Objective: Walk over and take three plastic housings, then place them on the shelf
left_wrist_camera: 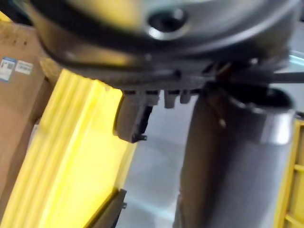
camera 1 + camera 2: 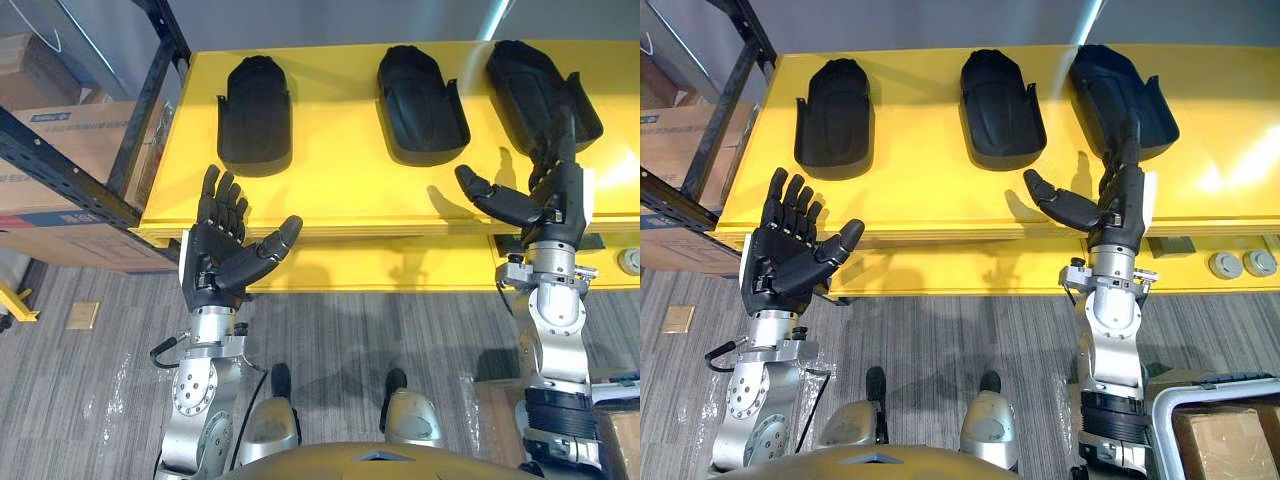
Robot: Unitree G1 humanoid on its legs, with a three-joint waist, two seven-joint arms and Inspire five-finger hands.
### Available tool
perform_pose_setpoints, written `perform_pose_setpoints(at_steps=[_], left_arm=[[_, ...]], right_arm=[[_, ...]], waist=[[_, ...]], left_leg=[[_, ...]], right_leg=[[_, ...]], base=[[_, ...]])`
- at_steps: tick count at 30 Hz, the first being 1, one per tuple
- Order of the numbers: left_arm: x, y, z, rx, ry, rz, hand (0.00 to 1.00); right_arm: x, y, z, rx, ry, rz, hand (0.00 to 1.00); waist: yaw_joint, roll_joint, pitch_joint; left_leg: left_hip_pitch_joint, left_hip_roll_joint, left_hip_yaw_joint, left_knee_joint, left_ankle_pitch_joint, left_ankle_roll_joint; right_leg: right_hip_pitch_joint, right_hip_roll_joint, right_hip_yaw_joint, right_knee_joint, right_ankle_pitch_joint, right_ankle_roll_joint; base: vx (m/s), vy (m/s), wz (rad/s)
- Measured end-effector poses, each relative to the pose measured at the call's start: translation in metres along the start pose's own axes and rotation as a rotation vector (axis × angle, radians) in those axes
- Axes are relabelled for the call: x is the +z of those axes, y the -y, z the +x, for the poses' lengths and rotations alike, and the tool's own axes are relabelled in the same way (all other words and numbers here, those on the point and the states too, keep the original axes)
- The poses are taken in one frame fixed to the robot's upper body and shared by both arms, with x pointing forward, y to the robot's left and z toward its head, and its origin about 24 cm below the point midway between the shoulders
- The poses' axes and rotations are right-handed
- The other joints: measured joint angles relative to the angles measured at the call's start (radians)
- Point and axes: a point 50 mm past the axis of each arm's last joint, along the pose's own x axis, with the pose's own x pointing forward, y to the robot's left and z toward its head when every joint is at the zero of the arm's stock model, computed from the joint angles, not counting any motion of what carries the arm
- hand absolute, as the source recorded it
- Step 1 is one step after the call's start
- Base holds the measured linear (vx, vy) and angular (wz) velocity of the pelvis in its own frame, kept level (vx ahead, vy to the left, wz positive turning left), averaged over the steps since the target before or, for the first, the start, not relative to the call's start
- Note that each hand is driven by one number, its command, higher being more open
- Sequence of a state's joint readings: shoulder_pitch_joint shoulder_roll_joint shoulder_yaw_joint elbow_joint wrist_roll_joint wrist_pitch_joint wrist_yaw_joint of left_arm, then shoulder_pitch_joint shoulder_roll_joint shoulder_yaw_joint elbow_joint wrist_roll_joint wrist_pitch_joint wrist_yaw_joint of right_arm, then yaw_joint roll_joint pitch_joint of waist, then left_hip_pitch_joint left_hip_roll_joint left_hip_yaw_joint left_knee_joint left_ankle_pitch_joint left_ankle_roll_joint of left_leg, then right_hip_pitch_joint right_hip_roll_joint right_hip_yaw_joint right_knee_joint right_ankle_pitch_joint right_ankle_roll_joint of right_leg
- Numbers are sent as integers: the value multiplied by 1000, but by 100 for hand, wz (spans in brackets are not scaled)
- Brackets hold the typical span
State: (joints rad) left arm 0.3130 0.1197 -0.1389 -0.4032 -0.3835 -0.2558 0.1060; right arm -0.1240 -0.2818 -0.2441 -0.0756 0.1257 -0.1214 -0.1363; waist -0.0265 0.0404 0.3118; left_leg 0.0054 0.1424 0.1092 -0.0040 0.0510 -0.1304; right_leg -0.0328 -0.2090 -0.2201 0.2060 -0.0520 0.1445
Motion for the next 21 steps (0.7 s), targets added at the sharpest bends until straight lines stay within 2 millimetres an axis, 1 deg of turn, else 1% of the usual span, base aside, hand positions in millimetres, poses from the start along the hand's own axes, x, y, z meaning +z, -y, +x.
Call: perform_pose_setpoints(at_steps=[3, 11, 14, 16, 18, 21], left_arm=[[0, 0, 0, 1, 0, 0, 100], [2, -4, 1, 12, 10, 10, 100], [3, -7, 1, 23, 16, 17, 100], [3, -7, 1, 25, 16, 17, 100], [4, -7, 2, 26, 18, 17, 100], [4, -7, 2, 26, 18, 16, 100]], right_arm=[[-5, -2, 7, -14, -24, 5, 100], [-9, -5, 19, -2, -51, 6, 100], [-11, -6, 25, 30, -61, -21, 100], [-12, -6, 27, 37, -65, -24, 100], [-16, -4, 28, 56, -87, -49, 100], [-23, -6, 30, 72, -128, -55, 100]], waist=[[0, 1, 0], [0, 11, -2], [3, 14, -3], [6, 21, -7], [17, 27, -11], [17, 28, -11]], left_leg=[[-3, 0, -6, 0, 4, 0], [-13, 0, -25, -2, 16, 0], [-13, 0, -31, -2, 21, -1], [-15, 0, -33, -6, 26, -1], [-13, -1, -35, -16, 36, -2], [-14, 0, -43, -18, 44, -1]], right_leg=[[0, 0, -6, 2, 0, 0], [-1, -1, -24, 6, -1, -2], [-6, -3, -27, 21, -7, -8], [-11, -3, -28, 26, -8, -9], [-19, -5, -28, 38, -11, -11], [-21, -7, -35, 52, -15, -15]], base=[[-22, -2, 6], [-8, -4, 6], [-18, -4, 3], [-40, -10, 2], [-47, -8, 2], [-46, -15, 6]])
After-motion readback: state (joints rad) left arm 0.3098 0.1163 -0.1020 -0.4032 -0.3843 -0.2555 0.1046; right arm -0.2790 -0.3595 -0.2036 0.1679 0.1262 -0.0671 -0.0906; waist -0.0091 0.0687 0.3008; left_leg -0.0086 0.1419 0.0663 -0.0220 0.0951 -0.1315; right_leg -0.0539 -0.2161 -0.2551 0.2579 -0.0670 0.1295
